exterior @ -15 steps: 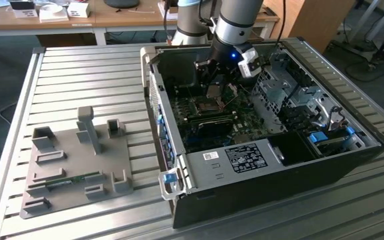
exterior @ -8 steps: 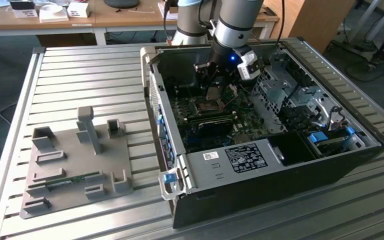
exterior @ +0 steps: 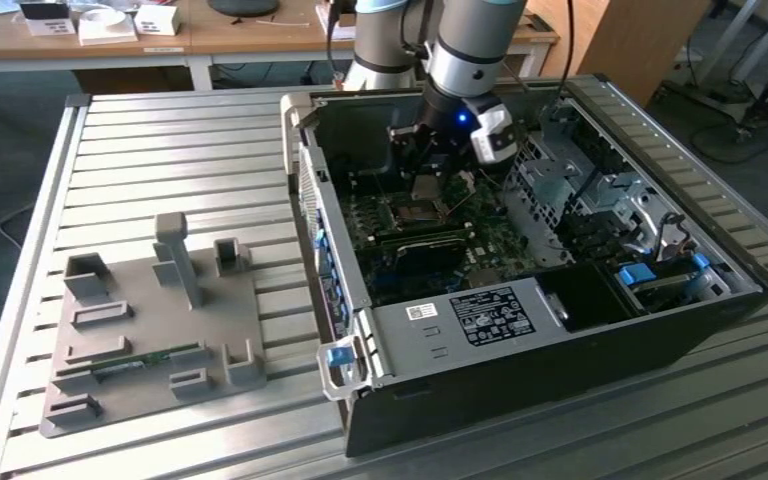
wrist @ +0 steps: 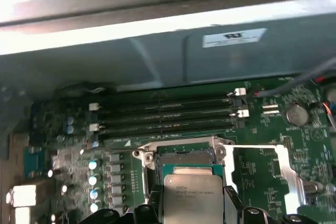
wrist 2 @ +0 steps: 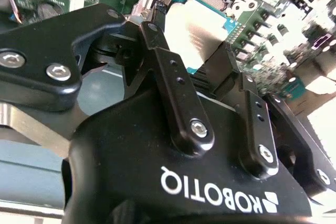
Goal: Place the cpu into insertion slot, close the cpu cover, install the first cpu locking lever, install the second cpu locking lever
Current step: 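Place the cpu into insertion slot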
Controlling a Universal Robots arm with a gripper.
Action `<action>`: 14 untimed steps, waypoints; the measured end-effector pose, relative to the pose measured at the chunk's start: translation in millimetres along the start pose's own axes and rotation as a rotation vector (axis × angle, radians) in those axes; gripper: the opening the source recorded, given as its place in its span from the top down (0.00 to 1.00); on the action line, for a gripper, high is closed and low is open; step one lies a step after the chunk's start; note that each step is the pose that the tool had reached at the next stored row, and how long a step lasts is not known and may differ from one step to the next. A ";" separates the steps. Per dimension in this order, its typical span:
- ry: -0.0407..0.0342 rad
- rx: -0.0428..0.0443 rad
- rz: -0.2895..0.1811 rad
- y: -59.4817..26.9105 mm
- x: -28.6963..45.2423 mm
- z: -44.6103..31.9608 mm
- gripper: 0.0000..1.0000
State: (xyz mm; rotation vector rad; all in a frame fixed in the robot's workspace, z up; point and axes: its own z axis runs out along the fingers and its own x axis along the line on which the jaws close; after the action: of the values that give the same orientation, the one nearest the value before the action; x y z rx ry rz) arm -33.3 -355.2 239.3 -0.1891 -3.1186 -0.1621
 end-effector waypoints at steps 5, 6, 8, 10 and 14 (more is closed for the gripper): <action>-0.0022 -0.0003 0.022 0.0 0.0 0.1 0.46; -0.0026 -0.0004 0.025 0.0 0.0 0.2 0.46; -0.0056 -0.0010 0.054 0.0 0.0 0.4 0.46; -0.0093 -0.0016 0.090 -0.1 0.0 0.6 0.46; -0.0107 -0.0020 0.103 0.0 0.0 0.7 0.46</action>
State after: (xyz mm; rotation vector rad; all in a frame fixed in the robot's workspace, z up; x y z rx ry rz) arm -33.3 -355.2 238.6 -0.3511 -3.1099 -0.1632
